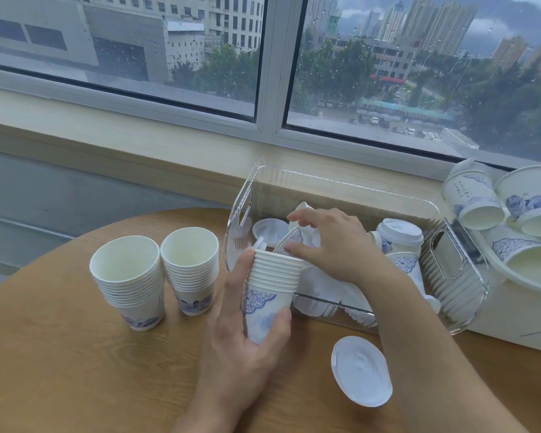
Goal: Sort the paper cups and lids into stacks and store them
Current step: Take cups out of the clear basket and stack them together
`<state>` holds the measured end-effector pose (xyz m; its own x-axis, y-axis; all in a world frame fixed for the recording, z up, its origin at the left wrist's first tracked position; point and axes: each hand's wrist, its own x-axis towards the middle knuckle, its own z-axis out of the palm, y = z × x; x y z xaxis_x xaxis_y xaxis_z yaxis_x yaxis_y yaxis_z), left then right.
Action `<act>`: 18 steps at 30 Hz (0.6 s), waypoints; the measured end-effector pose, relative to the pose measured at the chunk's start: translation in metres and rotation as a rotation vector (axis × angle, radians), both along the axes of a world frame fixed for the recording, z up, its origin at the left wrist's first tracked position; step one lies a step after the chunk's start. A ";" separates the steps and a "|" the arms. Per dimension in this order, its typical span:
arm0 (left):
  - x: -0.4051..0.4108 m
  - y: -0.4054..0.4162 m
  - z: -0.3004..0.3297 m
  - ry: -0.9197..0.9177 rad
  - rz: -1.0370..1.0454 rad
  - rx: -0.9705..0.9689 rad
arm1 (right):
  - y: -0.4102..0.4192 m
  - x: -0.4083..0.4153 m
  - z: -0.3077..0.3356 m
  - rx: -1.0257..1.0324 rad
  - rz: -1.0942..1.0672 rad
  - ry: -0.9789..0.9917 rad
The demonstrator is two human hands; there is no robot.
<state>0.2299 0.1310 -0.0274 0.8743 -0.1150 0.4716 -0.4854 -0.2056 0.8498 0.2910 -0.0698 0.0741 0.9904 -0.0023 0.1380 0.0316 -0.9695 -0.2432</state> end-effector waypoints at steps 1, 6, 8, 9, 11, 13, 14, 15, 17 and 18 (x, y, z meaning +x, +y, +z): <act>0.000 0.000 0.000 -0.003 0.002 0.009 | 0.001 0.003 0.000 -0.050 -0.002 0.034; 0.000 -0.001 0.001 0.027 0.012 0.002 | 0.005 0.012 -0.003 -0.220 -0.029 0.154; 0.000 -0.001 0.001 0.025 0.007 0.015 | 0.006 0.013 -0.004 -0.212 -0.044 0.145; 0.000 -0.001 0.001 0.026 0.005 0.019 | 0.005 0.013 -0.005 -0.200 -0.053 0.131; 0.000 -0.001 0.001 0.032 0.008 0.020 | 0.005 0.012 -0.005 -0.133 -0.073 0.074; -0.001 -0.001 0.001 0.034 0.009 0.017 | 0.004 0.009 -0.006 0.036 -0.096 -0.033; -0.001 0.000 0.001 0.034 0.009 0.017 | 0.003 0.007 -0.006 0.146 -0.105 -0.096; -0.001 0.000 0.002 0.035 0.007 0.019 | 0.001 0.004 -0.005 0.258 -0.108 -0.157; -0.002 0.000 0.003 0.036 -0.002 0.027 | -0.001 -0.002 -0.002 0.494 -0.109 -0.234; -0.003 0.000 0.003 0.033 -0.008 0.033 | -0.001 -0.006 0.001 0.628 -0.099 -0.252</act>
<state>0.2271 0.1306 -0.0241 0.8883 -0.1371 0.4383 -0.4589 -0.2298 0.8583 0.2849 -0.0710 0.0752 0.9192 -0.2466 0.3071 0.0791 -0.6483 -0.7572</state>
